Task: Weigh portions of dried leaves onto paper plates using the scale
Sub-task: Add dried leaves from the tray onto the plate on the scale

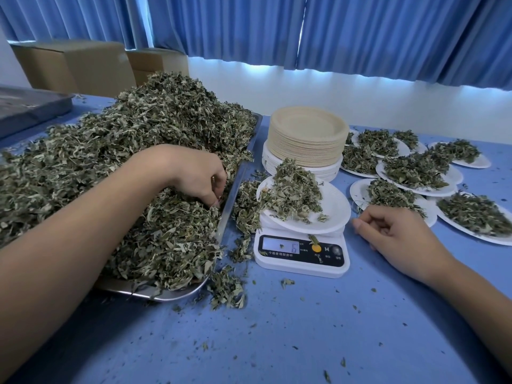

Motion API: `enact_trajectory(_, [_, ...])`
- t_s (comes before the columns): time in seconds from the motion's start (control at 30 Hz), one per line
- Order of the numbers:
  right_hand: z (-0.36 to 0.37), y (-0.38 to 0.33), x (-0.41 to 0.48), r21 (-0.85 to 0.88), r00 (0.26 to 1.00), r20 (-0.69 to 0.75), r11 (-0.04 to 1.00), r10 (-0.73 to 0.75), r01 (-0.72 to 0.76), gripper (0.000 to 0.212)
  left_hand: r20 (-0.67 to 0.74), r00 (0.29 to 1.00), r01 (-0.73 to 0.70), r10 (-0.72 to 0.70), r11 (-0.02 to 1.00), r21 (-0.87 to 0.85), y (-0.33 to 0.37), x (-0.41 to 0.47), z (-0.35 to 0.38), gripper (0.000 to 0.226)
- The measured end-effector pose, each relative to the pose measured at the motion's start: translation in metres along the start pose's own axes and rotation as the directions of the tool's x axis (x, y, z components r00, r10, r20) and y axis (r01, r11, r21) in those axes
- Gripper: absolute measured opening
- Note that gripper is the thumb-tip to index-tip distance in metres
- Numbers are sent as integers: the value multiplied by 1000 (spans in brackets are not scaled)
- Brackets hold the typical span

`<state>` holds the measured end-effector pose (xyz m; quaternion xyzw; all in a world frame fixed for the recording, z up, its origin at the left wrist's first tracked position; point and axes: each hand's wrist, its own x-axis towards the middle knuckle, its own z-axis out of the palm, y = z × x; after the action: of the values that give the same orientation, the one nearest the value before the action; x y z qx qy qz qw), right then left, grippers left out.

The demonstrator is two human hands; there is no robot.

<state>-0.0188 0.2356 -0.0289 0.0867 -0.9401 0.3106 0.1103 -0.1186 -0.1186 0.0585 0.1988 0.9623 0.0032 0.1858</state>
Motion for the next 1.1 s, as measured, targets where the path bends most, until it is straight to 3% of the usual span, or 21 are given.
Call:
enact_trajectory(0.2, [0,0,0,-2,1000,-3,1000,-1,1,27,-170,985,-5,-13,995,-103,1,1,-3,5])
enact_trajectory(0.37, [0,-1,0,-1,1000,-7,1000,-1,1,28,18,999,33,-34,998,49,4,-4,-1,15])
enact_trajectory(0.43, [0,-2,-1,1,1000,-7,1000,0,0,27,20,999,45,-46,996,77,6,-4,1,15])
enact_trajectory(0.63, [1,-2,0,2,1000,-13,1000,5,-5,28,-91,992,89,-89,996,-11,5,-3,2,11])
enact_trajectory(0.73, [1,-1,-1,-1,1000,-12,1000,7,-7,28,-325,944,12,-48,994,-112,7,-2,-3,6])
enact_trajectory(0.8, [2,-1,0,34,999,-37,999,22,-20,31,-437,899,-90,-28,965,-247,11,-2,-5,18])
enact_trajectory(0.87, [3,-3,1,162,994,-81,985,72,-59,38,-438,899,-151,-21,923,-353,20,-2,-2,31])
enact_trajectory(0.97, [6,-9,7,381,966,-117,909,229,-170,45,-361,932,-159,32,931,-328,32,1,7,40])
enact_trajectory(1.1, [9,-15,20,534,914,-28,779,405,-329,42,-188,977,-151,102,950,-271,38,-1,5,91])
